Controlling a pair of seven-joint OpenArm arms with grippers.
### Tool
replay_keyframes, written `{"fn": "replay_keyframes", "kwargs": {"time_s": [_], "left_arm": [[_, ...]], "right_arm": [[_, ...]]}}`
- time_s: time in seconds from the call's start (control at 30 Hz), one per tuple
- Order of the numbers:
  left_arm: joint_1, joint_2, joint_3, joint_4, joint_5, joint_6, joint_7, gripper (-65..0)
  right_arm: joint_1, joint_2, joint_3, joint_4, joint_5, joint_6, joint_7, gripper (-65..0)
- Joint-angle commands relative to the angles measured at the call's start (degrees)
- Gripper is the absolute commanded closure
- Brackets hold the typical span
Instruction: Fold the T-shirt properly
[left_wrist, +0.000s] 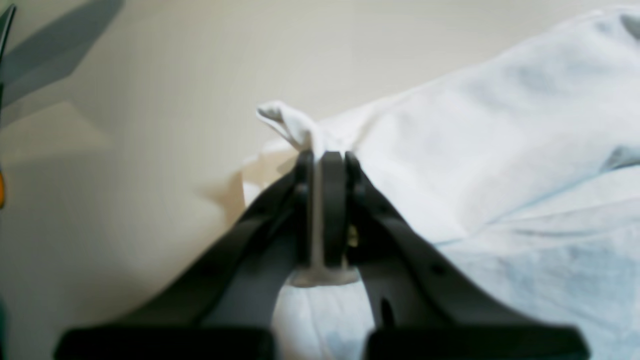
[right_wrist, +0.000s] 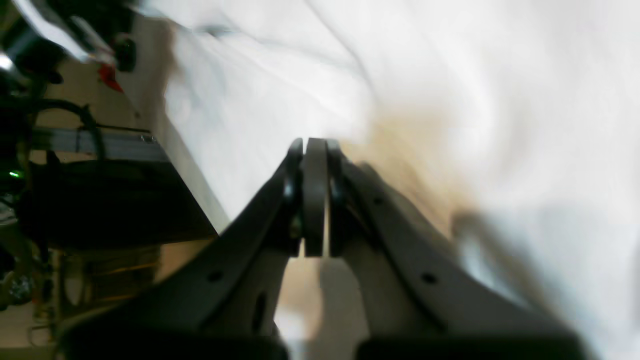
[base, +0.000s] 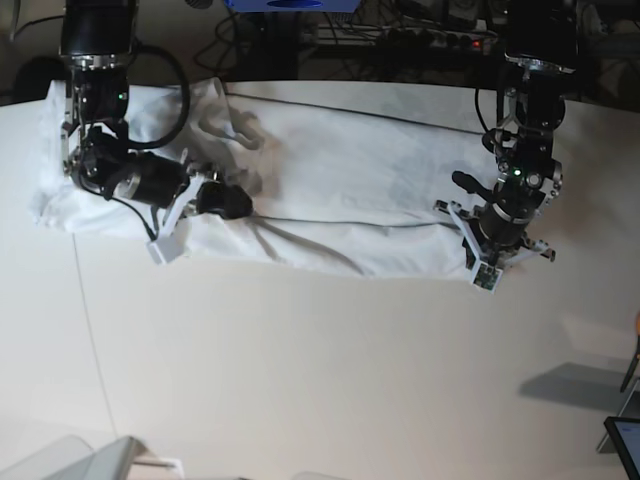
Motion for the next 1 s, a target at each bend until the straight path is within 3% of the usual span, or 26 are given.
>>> {"fn": "replay_keyframes", "kwargs": {"time_s": [0.0, 0.17, 0.4, 0.6, 0.77, 0.97], "left_arm": [[-0.68, -0.67, -0.27, 0.83, 0.11, 0.38, -1.16, 0.0], [-0.59, -0.67, -0.27, 0.91, 0.02, 0.38, -1.16, 0.0], [-0.59, -0.85, -0.45, 0.83, 0.20, 0.38, -1.16, 0.0], [-0.59, -1.02, -0.18, 1.00, 0.29, 0.30, -1.16, 0.0], [0.03, -1.02, -0.80, 0.65, 0.29, -3.92, -1.07, 0.0], [1.34, -2.25, -0.27, 0.74, 0.29, -4.54, -1.07, 0.0]], "right_arm": [[1.64, 0.41, 0.44, 1.03, 1.28, 0.24, 0.94, -0.1], [4.80, 0.41, 0.44, 0.24, 0.22, 0.24, 1.29, -0.1], [5.42, 0.23, 0.44, -3.45, -8.13, 0.24, 1.29, -0.1], [5.24, 0.15, 0.44, -3.63, -10.06, 0.33, 1.29, -0.1], [5.42, 0.15, 0.44, -5.12, -10.06, 0.33, 1.38, -0.1], [5.51, 0.32, 0.36, -8.99, -10.15, 0.33, 3.66, -0.1]]}}
